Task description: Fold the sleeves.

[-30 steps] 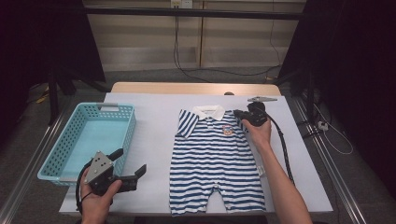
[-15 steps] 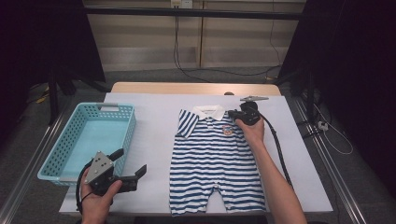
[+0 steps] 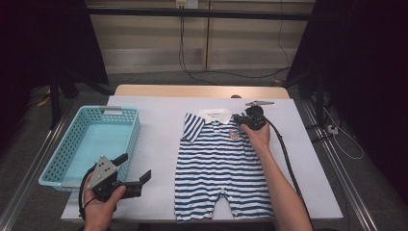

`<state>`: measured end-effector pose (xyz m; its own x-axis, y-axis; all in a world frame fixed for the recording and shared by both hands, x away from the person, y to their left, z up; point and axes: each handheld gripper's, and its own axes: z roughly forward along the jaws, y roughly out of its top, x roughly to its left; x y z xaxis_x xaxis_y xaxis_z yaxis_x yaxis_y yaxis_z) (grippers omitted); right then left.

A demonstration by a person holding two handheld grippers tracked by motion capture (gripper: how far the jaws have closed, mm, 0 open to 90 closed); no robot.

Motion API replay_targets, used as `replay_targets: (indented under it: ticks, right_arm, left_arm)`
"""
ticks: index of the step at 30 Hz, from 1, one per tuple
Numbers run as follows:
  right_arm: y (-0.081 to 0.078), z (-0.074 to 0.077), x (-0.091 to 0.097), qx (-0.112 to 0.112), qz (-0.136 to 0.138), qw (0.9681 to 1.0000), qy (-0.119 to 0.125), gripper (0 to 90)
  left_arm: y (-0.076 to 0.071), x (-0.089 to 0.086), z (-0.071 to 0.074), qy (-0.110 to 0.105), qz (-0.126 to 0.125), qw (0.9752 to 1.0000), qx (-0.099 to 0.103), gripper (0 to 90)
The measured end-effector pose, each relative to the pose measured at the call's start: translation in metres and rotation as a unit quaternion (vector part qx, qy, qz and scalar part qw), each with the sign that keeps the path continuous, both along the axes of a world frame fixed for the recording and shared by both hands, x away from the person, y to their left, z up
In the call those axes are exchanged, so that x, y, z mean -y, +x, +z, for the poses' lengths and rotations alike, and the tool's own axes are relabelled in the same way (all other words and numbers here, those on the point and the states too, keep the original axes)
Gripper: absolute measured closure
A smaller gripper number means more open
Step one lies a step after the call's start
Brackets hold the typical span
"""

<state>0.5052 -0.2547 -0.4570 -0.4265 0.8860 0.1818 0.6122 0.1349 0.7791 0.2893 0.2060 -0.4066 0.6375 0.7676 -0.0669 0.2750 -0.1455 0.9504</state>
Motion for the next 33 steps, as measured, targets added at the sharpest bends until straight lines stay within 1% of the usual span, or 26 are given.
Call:
replay_targets:
  ticks: [3, 4, 6, 7, 9, 10, 11, 13, 14, 15, 16, 17, 18, 19, 20, 21, 24, 25, 27, 29, 30, 33]
  right_arm:
    - [0.000, 0.001, -0.001, 0.001, 0.001, 1.0000, 0.001, 87.1]
    - [0.000, 0.001, -0.001, 0.001, 0.003, 1.0000, 0.001, 86.7]
    - [-0.001, 0.001, -0.002, 0.001, 0.007, 1.0000, 0.000, 85.8]
    - [-0.001, 0.000, -0.004, -0.001, 0.008, 1.0000, 0.000, 85.3]
    - [-0.001, -0.001, -0.005, -0.003, 0.013, 0.9999, -0.002, 84.8]
    - [0.000, -0.002, -0.005, -0.006, 0.014, 0.9999, 0.001, 84.3]
    - [0.000, -0.003, -0.005, -0.009, 0.012, 0.9999, 0.000, 83.7]
    - [0.000, -0.005, -0.005, -0.018, 0.022, 0.9996, -0.002, 82.9]
    - [0.000, -0.006, -0.006, -0.020, 0.028, 0.9994, -0.006, 82.0]
    - [0.000, -0.007, -0.007, -0.023, 0.034, 0.9991, -0.008, 80.5]
    - [-0.002, -0.006, -0.008, -0.032, 0.033, 0.9989, -0.007, 79.5]
    - [-0.002, -0.005, -0.007, -0.030, 0.038, 0.9988, -0.008, 78.8]
    - [-0.003, -0.004, -0.007, -0.025, 0.041, 0.9988, -0.006, 77.5]
    - [-0.004, -0.002, -0.007, -0.024, 0.041, 0.9988, -0.004, 76.2]
    - [-0.005, 0.001, -0.006, -0.019, 0.041, 0.9990, -0.004, 74.1]
    - [-0.006, 0.004, -0.005, -0.016, 0.041, 0.9990, -0.002, 71.1]
    - [-0.011, 0.013, 0.001, -0.002, 0.039, 0.9992, 0.011, 68.8]
    - [-0.014, 0.015, 0.003, -0.002, 0.038, 0.9992, 0.013, 67.0]
    - [-0.019, 0.018, 0.008, 0.008, 0.039, 0.9992, 0.003, 66.7]
    - [-0.025, 0.020, 0.013, 0.007, 0.042, 0.9991, 0.002, 66.9]
    - [-0.027, 0.022, 0.015, 0.006, 0.045, 0.9990, -0.003, 67.2]
    - [-0.036, 0.027, 0.021, 0.004, 0.051, 0.9983, -0.028, 67.9]
  left_arm:
    - [0.000, 0.000, 0.000, -0.001, 0.000, 1.0000, 0.000, 2.7]
    - [0.001, 0.000, 0.000, 0.003, 0.000, 1.0000, 0.003, 2.7]
    - [0.001, 0.001, 0.000, 0.003, -0.003, 1.0000, 0.000, 2.7]
    - [0.001, 0.000, 0.000, 0.012, -0.005, 0.9999, 0.001, 2.7]
    - [0.002, 0.002, -0.002, -0.002, -0.002, 1.0000, -0.007, 2.6]
    - [0.003, 0.002, -0.002, 0.001, -0.006, 1.0000, -0.004, 2.7]
    - [0.003, 0.003, -0.002, -0.001, -0.005, 1.0000, -0.005, 2.7]
    - [0.002, 0.003, -0.001, -0.001, -0.005, 1.0000, -0.006, 2.7]
    - [0.003, 0.002, -0.001, 0.009, -0.008, 0.9999, -0.004, 2.7]
    - [0.002, 0.003, -0.001, 0.002, -0.008, 1.0000, -0.006, 2.7]
    - [0.002, 0.002, -0.001, 0.001, -0.007, 1.0000, -0.005, 2.6]
    - [0.002, 0.001, -0.001, 0.010, -0.009, 0.9999, -0.005, 2.7]
    - [0.001, 0.002, -0.001, 0.002, -0.007, 1.0000, -0.004, 2.7]
    - [0.001, 0.002, -0.001, 0.001, -0.006, 1.0000, -0.002, 2.7]
    - [0.001, 0.001, -0.001, -0.001, -0.005, 1.0000, -0.004, 2.7]
    - [0.001, 0.000, 0.000, 0.007, -0.006, 1.0000, -0.002, 2.7]
    - [0.001, 0.000, 0.000, 0.002, -0.003, 1.0000, -0.002, 2.7]
    - [0.001, 0.000, 0.000, -0.001, -0.003, 1.0000, -0.001, 2.7]
    - [0.000, 0.000, 0.000, 0.001, -0.004, 1.0000, -0.001, 2.7]
    - [0.000, 0.000, 0.000, 0.000, -0.002, 1.0000, -0.001, 2.7]
    - [0.000, 0.000, 0.000, -0.002, -0.001, 1.0000, -0.001, 2.7]
    - [0.001, 0.001, 0.000, -0.004, -0.001, 1.0000, -0.002, 2.7]
